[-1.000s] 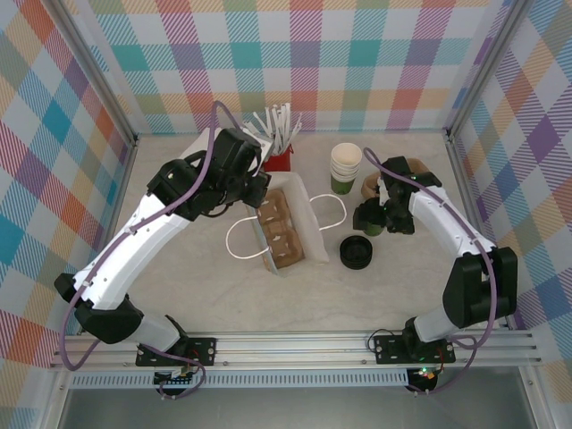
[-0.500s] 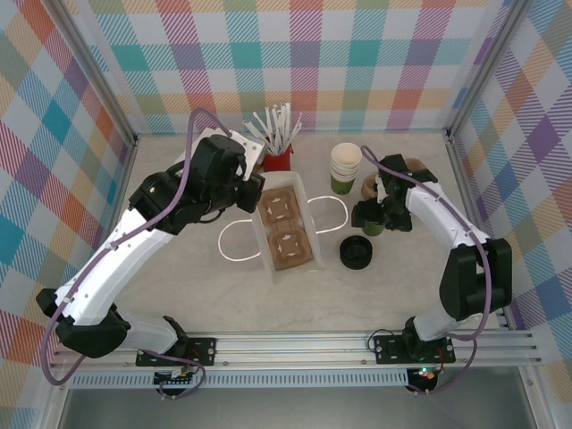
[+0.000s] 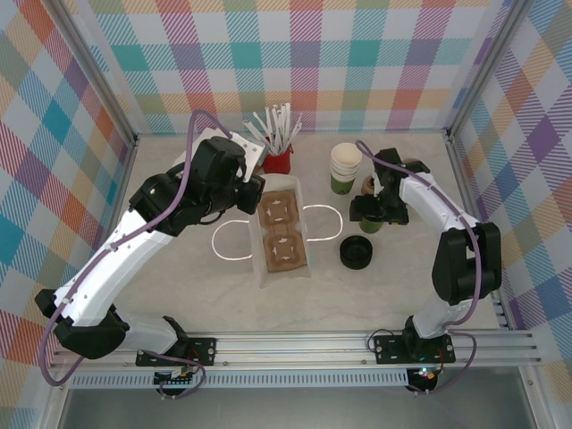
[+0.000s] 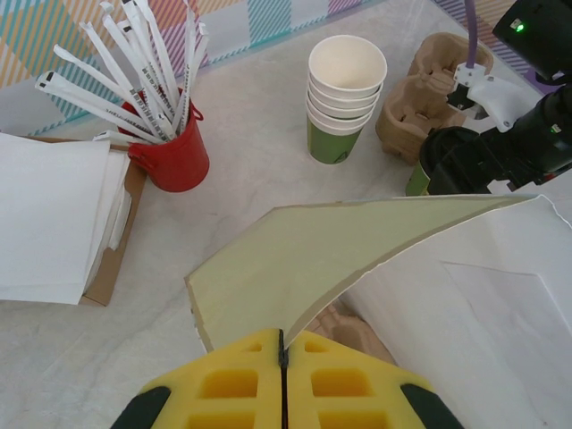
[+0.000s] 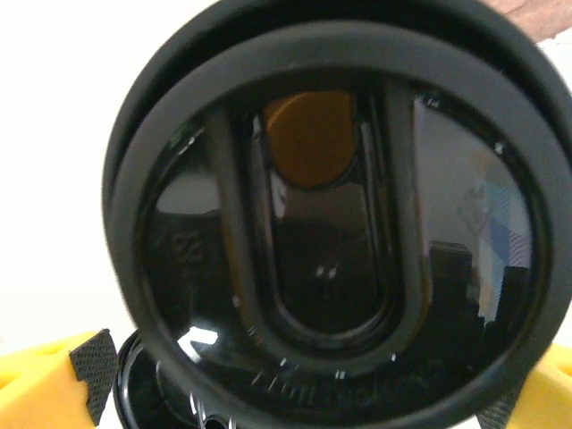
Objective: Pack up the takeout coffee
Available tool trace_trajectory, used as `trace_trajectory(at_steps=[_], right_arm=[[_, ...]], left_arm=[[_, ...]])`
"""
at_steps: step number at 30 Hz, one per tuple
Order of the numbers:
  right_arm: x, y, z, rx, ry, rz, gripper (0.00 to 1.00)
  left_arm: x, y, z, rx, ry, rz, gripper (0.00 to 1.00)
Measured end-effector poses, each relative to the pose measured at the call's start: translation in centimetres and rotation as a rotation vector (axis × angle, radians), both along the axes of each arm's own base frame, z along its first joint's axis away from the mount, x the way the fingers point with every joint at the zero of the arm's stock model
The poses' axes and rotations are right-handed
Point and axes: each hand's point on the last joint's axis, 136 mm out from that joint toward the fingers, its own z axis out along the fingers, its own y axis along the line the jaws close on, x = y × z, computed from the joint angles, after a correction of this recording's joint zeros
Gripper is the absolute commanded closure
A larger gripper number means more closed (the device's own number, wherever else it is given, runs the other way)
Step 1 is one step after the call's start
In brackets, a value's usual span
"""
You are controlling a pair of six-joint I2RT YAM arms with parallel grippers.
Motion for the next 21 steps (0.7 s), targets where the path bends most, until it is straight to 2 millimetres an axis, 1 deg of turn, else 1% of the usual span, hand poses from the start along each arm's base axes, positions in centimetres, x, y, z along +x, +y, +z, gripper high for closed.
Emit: trace_trajectory(at_steps=[3, 7, 18, 21], right_arm=[[0.3, -0.2, -0.3, -0.016, 0.005, 0.005, 0.0], [1.7, 0.0, -0.2, -0.023, -0.006, 0.01, 0.0], [3.8, -0.2, -1.0, -0.041, 0.002, 0.006, 0.0], [4.1, -0.2, -1.1, -0.043, 0.004, 0.01, 0.0]], left_arm=[[0.0, 0.0, 0.0, 0.0, 0.0, 0.0, 0.92], [0.1, -0.1, -0.2, -0.002, 0.008, 0.006, 0.92], [0.9, -0.9, -2.7, -0.027, 0.119, 0.094, 0.92], [1.0, -1.0, -2.8, -0.048, 0.142, 0.122, 0.92]])
